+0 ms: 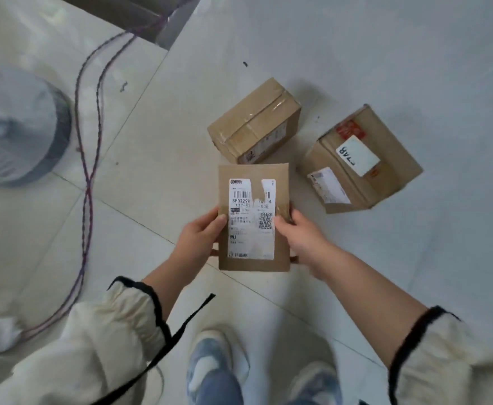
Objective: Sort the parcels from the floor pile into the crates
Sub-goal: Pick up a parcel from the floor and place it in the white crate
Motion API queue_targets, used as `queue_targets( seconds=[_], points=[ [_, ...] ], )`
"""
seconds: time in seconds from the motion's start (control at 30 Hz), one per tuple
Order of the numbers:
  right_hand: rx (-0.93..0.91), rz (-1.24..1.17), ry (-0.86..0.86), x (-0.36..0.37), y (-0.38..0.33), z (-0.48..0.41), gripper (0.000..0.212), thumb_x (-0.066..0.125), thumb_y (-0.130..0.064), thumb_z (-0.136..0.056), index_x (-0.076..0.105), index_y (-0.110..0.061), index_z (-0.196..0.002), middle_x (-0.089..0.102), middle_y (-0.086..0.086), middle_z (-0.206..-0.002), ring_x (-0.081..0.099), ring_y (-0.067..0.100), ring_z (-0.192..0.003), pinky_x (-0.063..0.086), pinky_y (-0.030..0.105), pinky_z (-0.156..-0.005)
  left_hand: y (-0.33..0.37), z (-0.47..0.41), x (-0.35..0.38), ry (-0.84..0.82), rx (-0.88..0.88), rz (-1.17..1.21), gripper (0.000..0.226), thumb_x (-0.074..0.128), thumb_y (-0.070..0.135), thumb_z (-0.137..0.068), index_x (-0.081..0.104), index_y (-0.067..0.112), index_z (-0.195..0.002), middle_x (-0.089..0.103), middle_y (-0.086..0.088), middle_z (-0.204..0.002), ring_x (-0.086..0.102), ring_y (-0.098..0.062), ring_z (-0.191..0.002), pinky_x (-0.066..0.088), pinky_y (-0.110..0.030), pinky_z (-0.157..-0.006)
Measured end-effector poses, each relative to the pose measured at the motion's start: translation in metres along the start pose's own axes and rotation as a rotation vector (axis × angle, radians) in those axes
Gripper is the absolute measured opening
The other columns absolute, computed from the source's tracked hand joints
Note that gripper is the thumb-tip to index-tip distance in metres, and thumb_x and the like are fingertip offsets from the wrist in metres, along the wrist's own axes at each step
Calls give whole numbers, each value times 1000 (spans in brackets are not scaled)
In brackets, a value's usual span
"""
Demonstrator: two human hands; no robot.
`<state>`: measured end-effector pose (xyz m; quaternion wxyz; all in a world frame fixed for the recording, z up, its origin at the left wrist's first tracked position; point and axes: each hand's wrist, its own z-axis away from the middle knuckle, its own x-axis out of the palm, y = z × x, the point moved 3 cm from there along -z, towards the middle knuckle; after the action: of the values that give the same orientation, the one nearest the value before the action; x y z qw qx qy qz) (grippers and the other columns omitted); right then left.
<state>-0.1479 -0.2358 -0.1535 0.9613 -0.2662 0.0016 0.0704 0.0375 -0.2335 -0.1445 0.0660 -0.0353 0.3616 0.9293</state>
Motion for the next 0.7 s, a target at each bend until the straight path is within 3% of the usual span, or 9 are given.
queue_targets(
  seconds=[0.1, 0.27, 0.4, 0.53, 0.6, 0.7],
  points=[
    [-33, -12, -2, -20, -49, 77, 23, 45, -35, -97, 42, -55, -105, 60, -28, -95, 59, 1, -86, 47, 28, -59, 66, 57, -6, -16, 76, 11, 27, 48, 20, -98, 63, 40, -107, 69, 17, -71, 65, -3, -60, 50, -20, -49],
    [-155, 55, 50, -58, -167, 260, 17, 47, -35, -96, 50, -52, -99, 62, -19, -101, 61, 6, -91, 54, 34, -72, 213, 193, -5, -47, 186, 3, 27, 50, 20, -97, 63, 33, -117, 69, 16, -74, 65, -7, -63, 56, -26, -56],
    [-213, -2, 92, -93, -249, 432, 19, 51, -37, -94, 51, -47, -110, 65, -12, -102, 63, 20, -92, 53, 43, -85, 342, 324, -3, -59, 258, 1, 20, 56, 21, -94, 66, 34, -105, 72, 16, -74, 66, -8, -57, 56, -25, -53],
    [-293, -65, 146, -121, -295, 571, 38, 49, -40, -95, 41, -43, -132, 65, -15, -99, 65, 19, -83, 55, 38, -74, 445, 445, 4, -129, 381, -83, 16, 61, 29, -91, 68, 37, -102, 74, 13, -83, 68, -13, -63, 56, -33, -65],
    [-331, -93, 159, -132, -304, 625, 39, 47, -40, -96, 41, -41, -134, 65, -16, -103, 66, 17, -81, 55, 35, -69, 482, 496, 11, -159, 448, -135, 13, 62, 32, -90, 67, 43, -95, 74, 16, -80, 66, -10, -57, 53, -34, -69],
    [-378, -153, 186, -146, -309, 685, 36, 46, -40, -96, 45, -40, -132, 63, -10, -115, 65, 22, -86, 54, 37, -73, 518, 554, 24, -184, 518, -183, 15, 62, 30, -90, 64, 42, -99, 73, 19, -76, 64, -6, -52, 51, -30, -65]
  ],
)
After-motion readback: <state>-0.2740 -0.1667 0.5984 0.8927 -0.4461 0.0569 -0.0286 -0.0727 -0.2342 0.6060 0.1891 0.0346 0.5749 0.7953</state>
